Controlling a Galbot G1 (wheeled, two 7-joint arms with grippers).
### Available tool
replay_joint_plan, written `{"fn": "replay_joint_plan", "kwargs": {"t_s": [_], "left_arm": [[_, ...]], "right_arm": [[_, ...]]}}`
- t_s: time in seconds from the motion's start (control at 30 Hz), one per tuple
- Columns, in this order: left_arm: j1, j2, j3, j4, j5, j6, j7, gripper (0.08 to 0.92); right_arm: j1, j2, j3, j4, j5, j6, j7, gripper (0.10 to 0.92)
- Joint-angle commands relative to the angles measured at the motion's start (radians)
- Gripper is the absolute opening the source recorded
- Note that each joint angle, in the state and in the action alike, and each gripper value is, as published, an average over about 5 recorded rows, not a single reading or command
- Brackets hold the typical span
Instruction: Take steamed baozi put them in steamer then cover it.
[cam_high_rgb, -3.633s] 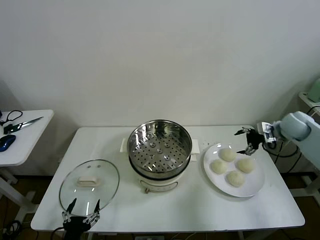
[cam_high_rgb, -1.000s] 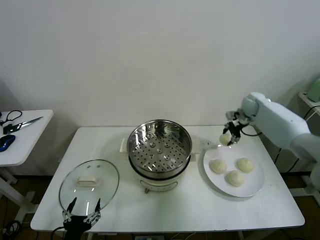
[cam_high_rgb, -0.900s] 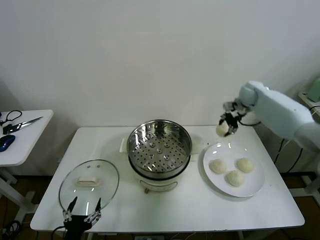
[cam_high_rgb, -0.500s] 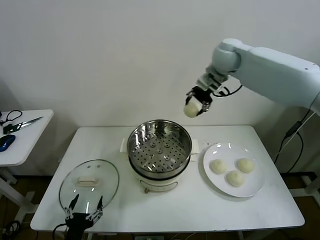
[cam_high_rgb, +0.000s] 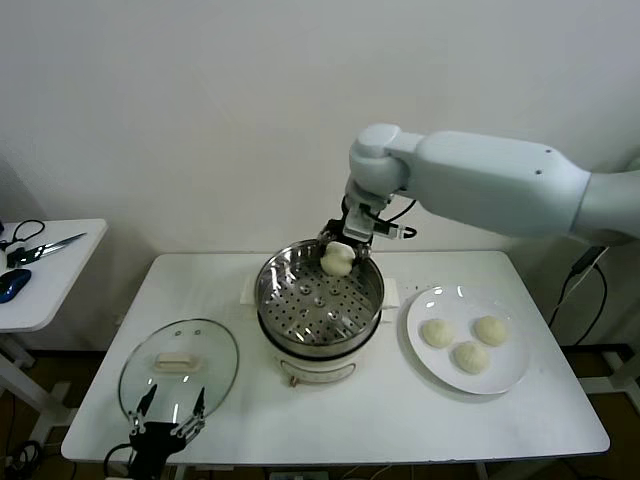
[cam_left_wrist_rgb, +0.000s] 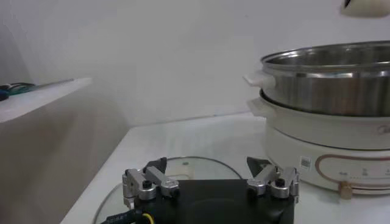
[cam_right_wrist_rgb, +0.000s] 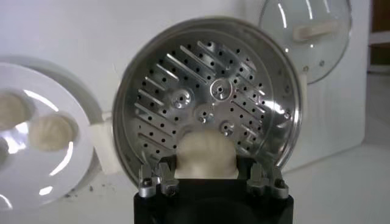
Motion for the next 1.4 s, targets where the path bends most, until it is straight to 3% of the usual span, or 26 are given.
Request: {"fn": "replay_joint_plan", "kwargs": {"t_s": [0.03,0.37,0.7,0.97,1.17,1.4], "left_arm": [[0.0,-0.001,0.0,0.0,0.001,0.001,0.0,0.823],[-0.001,-0.002,-0.004,0.001,-0.002,0.0,-0.001,0.823],[0.001,-0.004,-0.004,0.004,-0.004,-0.003,-0.002,0.823],[0.002,-0.006,-0.003,0.001,-0.001,-0.003,-0.004,0.823],[0.006,-0.012,-0.001,-0.012,0.004,0.001,-0.003,0.823],[0.01,-0.013,0.0,-0.018,0.014,0.004,-0.001,0.823]], "right_arm": [[-0.163,0.071,0.078,-0.155,-0.206,0.086,0.042,0.653],[-0.247,0.151,0.151,-0.335,-0.273,0.121,0.064,0.654],[-0.288,0.197,0.174,-0.4,-0.284,0.133,0.086,0.659],[-0.275,0.184,0.172,-0.37,-0.248,0.156,0.129,0.811],[-0.1,0.086,0.098,-0.25,0.009,0.139,0.044,0.822],[0.285,-0.066,-0.197,-0.222,0.64,-0.023,-0.134,0.823]]}}
